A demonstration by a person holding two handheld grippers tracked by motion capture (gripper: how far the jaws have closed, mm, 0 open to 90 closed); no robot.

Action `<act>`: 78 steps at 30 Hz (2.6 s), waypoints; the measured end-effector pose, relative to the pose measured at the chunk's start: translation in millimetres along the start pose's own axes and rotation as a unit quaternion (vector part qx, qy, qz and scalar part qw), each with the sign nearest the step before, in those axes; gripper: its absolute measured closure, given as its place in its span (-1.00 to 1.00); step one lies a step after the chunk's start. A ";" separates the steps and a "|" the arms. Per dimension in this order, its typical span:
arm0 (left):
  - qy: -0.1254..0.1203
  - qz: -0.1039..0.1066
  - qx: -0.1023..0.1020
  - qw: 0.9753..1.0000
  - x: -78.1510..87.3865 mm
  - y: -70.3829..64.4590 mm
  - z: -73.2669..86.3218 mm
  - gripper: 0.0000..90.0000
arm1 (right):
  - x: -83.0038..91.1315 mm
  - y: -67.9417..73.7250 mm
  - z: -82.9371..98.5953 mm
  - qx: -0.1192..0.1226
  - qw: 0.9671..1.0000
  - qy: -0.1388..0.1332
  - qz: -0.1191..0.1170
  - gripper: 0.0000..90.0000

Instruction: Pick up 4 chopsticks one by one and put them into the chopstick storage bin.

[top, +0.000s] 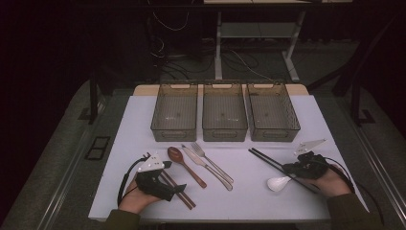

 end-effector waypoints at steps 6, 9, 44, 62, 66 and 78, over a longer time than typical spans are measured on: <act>0.000 0.000 0.000 1.000 -0.1 0.0 0.0 -1.00 | 2.6 -3.3 -1.0 -0.004 1.000 -0.008 0.004 0.89; 0.000 0.000 0.000 1.000 -0.1 0.0 0.1 -1.00 | 6.4 -4.8 -3.9 -0.009 1.000 -0.024 0.003 0.89; -0.008 0.010 0.009 1.000 -1.9 -2.6 -3.1 -1.00 | 27.4 -0.6 -48.2 -0.017 0.996 -0.086 -0.032 0.89; -0.013 0.008 0.006 1.000 -2.3 -3.4 -4.3 -1.00 | 29.9 6.7 -85.9 -0.005 0.994 -0.094 -0.056 0.89; -0.025 0.016 0.018 0.999 -0.8 -3.8 -7.0 -1.00 | 26.4 8.0 -94.8 -0.001 0.994 -0.093 -0.060 0.89; -0.022 0.005 0.023 0.999 -2.3 -2.2 -5.8 -1.00 | 23.2 11.2 -131.8 0.010 0.993 -0.101 -0.068 0.89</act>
Point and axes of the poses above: each handheld gripper's, and its own axes: x roughly backward along the jaws, z roughly out of its underside, y roughly to its left, the point moved 10 cm from there along -x, roughly forward along the jaws, and after that the axes turned 5 degrees about -z, right-handed, at the moved point
